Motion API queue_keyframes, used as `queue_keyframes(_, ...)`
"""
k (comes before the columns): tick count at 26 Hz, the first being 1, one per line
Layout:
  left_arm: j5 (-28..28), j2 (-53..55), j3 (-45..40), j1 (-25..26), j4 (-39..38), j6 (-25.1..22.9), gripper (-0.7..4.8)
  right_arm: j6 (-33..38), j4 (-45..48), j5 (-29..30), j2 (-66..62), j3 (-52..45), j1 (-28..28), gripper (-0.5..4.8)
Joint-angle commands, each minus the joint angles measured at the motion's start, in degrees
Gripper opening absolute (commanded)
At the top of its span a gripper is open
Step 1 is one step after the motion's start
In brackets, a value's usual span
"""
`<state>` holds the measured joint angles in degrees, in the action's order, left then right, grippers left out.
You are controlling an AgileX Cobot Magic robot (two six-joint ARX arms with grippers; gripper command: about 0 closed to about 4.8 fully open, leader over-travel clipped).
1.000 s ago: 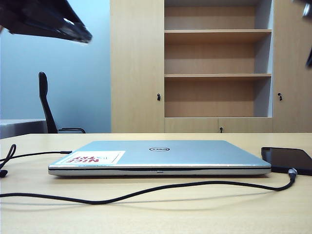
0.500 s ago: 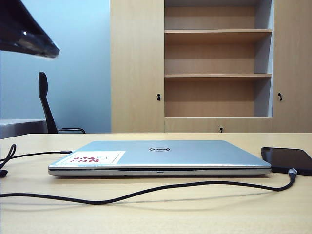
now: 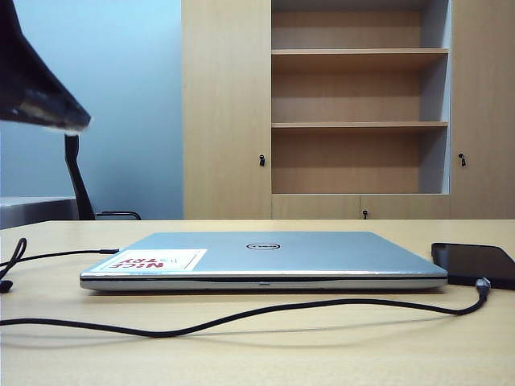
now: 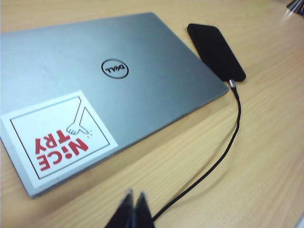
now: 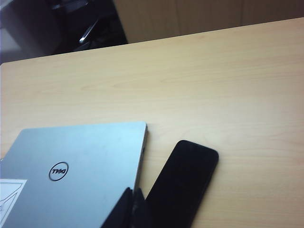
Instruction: Pick up the charging cable and the phone, plug the charging cable into the charging port on the phone, and finally place them back on the table.
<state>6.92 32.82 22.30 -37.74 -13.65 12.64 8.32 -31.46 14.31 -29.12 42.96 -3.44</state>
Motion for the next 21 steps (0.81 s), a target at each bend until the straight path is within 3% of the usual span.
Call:
queue_keyframes(1,0.09,-0.15,-1.14,0.04,2.91,-0.22,-0.05,0.2,7.65,-1.64,5.42,-5.09,0.02,-0.01)
queue_keyframes(8,0.09,-0.15,-3.37,0.07,7.19,-0.24,-0.05,0.2,19.67,-2.86,19.98,-20.28,0.0,-0.01)
queue_keyframes(11,0.09,-0.15,-5.49,0.04,9.68,-0.2,-0.05,0.24,20.15,-5.2,27.28,-27.17,0.0,-0.01)
queue_keyframes(21,0.09,-0.15,-8.55,0.07,12.48,-0.2,-0.05,-3.39,24.92,-14.88,29.24,-31.58,0.0,-0.01)
